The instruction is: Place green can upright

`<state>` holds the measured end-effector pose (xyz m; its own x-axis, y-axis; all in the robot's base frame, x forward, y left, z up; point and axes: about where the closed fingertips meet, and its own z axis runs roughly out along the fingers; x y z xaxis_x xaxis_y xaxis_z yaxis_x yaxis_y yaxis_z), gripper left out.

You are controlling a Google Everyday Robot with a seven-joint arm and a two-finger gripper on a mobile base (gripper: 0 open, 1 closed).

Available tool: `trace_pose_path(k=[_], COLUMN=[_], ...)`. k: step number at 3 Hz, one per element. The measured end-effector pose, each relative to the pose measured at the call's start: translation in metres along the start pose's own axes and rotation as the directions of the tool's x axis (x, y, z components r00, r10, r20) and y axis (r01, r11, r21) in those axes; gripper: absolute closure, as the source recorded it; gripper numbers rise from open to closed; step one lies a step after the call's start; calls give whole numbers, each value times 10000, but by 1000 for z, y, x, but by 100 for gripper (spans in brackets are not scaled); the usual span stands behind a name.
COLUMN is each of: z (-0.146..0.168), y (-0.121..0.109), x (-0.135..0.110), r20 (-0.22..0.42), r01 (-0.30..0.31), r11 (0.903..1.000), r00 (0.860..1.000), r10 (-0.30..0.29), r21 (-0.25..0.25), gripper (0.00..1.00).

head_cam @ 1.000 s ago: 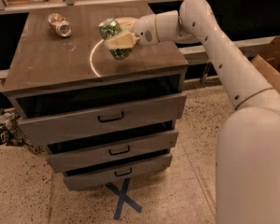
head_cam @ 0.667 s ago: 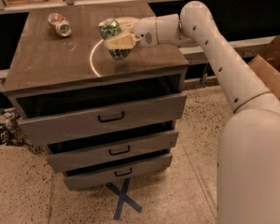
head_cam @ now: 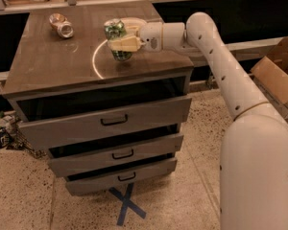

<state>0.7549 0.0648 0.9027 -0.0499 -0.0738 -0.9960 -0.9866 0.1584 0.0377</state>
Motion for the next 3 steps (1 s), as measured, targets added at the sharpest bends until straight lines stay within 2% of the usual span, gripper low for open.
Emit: trace_pose_path(k=[1, 3], z=[0, -3], y=[-4, -6], x=[1, 9], r20=[484, 193], r01=[27, 300], r11=[9999, 9995], r00=[9988, 9994], r10=[-22, -300], r21=[-97, -3], gripper=[59, 13])
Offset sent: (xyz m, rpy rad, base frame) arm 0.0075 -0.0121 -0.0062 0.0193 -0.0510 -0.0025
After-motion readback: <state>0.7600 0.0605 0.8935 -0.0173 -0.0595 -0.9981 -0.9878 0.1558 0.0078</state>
